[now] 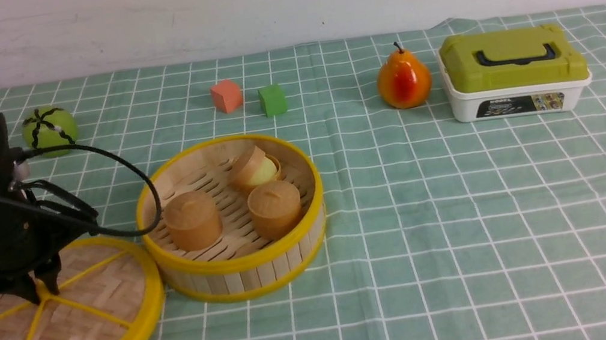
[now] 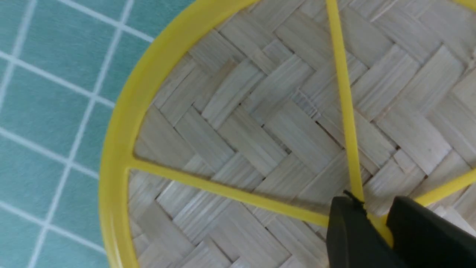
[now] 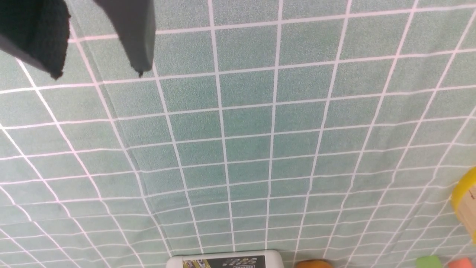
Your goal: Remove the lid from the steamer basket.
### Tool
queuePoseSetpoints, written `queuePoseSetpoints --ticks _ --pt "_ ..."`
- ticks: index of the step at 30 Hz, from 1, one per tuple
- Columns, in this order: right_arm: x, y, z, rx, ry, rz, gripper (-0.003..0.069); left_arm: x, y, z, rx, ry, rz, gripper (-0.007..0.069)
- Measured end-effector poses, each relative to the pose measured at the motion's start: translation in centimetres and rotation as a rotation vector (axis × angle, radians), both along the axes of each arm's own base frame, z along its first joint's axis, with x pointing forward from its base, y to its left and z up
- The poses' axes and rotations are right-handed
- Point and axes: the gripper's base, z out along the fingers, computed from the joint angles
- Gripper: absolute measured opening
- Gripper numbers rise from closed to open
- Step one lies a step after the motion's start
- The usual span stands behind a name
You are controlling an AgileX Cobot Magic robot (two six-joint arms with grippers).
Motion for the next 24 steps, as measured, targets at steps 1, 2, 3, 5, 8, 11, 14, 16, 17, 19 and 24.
queuePoseSetpoints --ticks 1,2,3,5,8,11,14,16,17,19,24 --pt "0.0 0.0 0.0 0.0 0.0 0.0 0.0241 0.1 -0.1 -0.2 -0.006 0.002 0.002 0.0111" --pt "0.0 0.0 0.0 0.0 0.0 0.0 0.0241 0.1 -0.1 -0.3 -0.008 0.0 0.002 0.0111" --pt "0.0 0.0 0.0 0.0 0.0 0.0 0.0241 0.3 -0.2 -0.6 -0.018 -0.001 0.005 0.0111" --pt "0.0 0.0 0.0 0.0 0.0 0.0 0.0241 0.4 -0.3 -0.6 -0.034 -0.011 0.01 0.0111" --pt "0.0 0.0 0.0 0.0 0.0 0.0 0.0241 0.4 -0.4 -0.6 -0.05 -0.016 0.017 0.012" --pt "0.0 0.0 0.0 0.0 0.0 0.0 0.0241 0.4 -0.5 -0.6 -0.06 -0.015 0.022 0.0167" --pt "0.0 0.0 0.0 0.0 0.0 0.0 0.0241 0.3 -0.6 -0.4 -0.074 -0.017 0.029 0.0242" --pt "0.0 0.0 0.0 0.0 0.0 0.0 0.0241 -0.1 -0.7 1.1 -0.092 -0.042 0.038 0.031" --pt "0.0 0.0 0.0 0.0 0.0 0.0 0.0241 -0.3 -0.7 1.9 -0.096 -0.055 0.04 0.0335" --pt "0.0 0.0 0.0 0.0 0.0 0.0 0.0241 -0.7 -0.7 4.3 -0.102 -0.109 0.038 0.0367" --pt "0.0 0.0 0.0 0.0 0.0 0.0 0.0241 -2.9 -0.4 10.2 -0.08 -0.217 -0.015 0.0375"
